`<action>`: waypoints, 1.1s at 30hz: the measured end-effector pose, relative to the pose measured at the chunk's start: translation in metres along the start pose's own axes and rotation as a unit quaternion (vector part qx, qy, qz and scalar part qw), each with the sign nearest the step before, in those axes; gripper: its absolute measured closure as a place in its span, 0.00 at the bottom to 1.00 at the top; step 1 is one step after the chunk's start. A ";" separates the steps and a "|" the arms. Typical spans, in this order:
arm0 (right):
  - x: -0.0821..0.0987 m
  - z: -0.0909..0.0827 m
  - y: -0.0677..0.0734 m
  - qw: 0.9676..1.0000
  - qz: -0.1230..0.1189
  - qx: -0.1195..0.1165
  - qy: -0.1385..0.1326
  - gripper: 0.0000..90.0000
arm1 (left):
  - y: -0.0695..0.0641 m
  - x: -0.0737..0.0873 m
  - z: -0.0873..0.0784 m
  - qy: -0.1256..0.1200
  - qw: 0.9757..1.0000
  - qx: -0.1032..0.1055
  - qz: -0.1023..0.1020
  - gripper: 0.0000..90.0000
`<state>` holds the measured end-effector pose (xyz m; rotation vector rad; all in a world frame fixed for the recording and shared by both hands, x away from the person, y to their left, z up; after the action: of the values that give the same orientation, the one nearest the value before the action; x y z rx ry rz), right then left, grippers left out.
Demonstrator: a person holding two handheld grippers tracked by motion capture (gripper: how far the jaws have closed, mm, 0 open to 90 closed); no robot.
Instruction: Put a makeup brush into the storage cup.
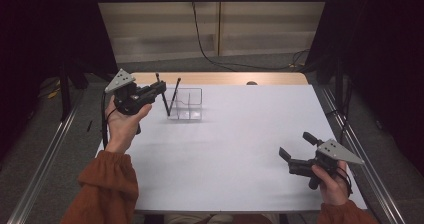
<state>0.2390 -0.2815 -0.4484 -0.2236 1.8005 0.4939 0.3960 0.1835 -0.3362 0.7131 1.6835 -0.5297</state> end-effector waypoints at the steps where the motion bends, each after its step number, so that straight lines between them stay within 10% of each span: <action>1: 0.000 0.000 0.000 1.000 0.001 0.000 0.000 0.00 | 0.001 -0.002 0.001 -0.002 1.000 -0.001 -0.001 0.93; 33: 0.001 0.000 0.001 1.000 -0.003 -0.006 0.003 0.00 | 0.031 -0.008 0.056 0.014 0.999 -0.044 0.014 0.93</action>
<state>0.2383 -0.2805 -0.4486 -0.2390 1.8018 0.5012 0.4586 0.1659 -0.3400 0.6815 1.7106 -0.4255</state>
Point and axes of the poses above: each handheld gripper's, and its own axes: z roughly forward along the jaws, x roughly out of its underside, y roughly to its left, the point moved 2 cm from there along z, roughly forward along the jaws, and after that the axes turned 9 degrees about z, right-handed, at the moved point
